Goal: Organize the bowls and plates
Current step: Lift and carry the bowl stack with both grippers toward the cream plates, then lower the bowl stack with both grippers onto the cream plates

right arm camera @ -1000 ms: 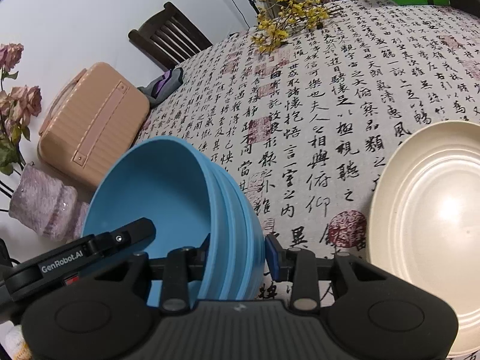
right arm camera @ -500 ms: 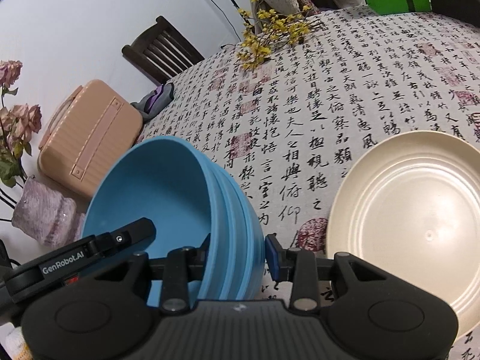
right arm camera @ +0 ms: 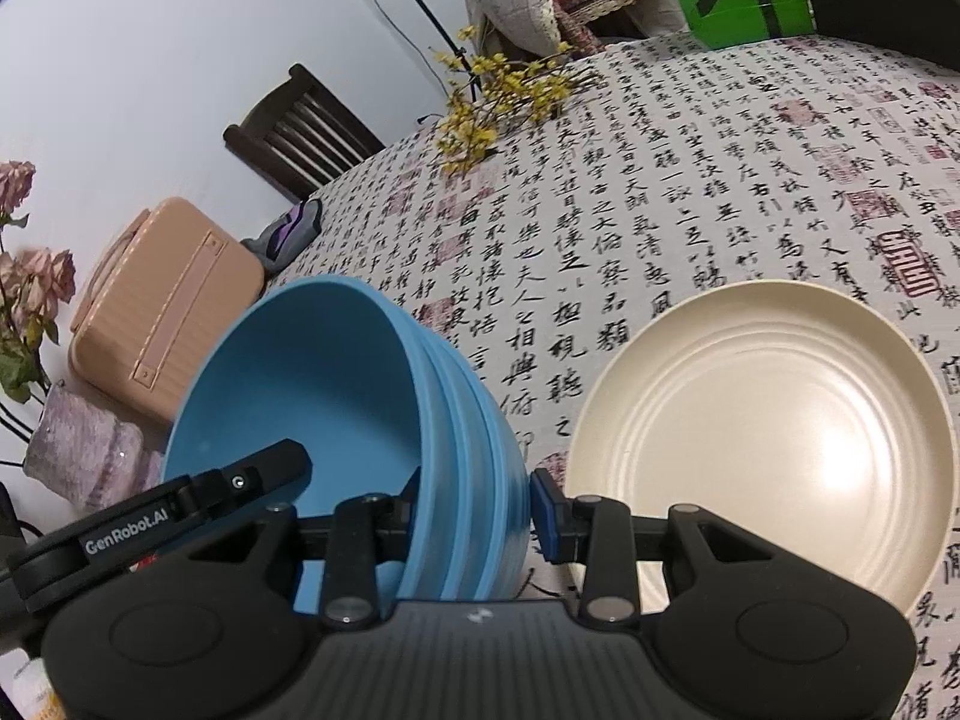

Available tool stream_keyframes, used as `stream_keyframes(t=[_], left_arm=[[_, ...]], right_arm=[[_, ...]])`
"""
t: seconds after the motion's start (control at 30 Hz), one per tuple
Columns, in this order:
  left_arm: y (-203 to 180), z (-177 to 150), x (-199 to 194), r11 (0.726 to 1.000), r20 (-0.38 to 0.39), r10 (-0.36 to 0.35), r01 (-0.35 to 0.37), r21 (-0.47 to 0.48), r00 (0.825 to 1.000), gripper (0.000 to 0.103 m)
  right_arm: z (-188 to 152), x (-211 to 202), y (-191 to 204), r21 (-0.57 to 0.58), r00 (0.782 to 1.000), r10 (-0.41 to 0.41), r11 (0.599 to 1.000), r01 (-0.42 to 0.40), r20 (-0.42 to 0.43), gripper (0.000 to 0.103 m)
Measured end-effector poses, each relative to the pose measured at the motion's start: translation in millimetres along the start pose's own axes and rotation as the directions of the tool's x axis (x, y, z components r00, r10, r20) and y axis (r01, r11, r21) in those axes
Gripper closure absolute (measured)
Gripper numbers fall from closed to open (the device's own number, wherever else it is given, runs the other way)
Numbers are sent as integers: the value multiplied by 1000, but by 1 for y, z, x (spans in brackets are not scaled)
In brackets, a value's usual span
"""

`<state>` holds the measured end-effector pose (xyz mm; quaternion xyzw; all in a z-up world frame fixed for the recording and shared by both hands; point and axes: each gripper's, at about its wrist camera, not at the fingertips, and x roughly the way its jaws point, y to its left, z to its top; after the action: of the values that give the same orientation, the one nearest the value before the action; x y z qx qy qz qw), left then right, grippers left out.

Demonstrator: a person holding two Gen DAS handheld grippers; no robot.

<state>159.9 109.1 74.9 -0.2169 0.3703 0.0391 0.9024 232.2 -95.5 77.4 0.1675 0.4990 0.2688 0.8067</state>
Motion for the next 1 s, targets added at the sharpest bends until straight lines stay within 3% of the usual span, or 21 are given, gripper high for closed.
stream_keyframes(t=[1.0], left_arm=[[-71,-10,43,994,-57,-68,72,76,996,80]], right_arm=[[8,-34,-72,75,997,-58,996,54,50,69]])
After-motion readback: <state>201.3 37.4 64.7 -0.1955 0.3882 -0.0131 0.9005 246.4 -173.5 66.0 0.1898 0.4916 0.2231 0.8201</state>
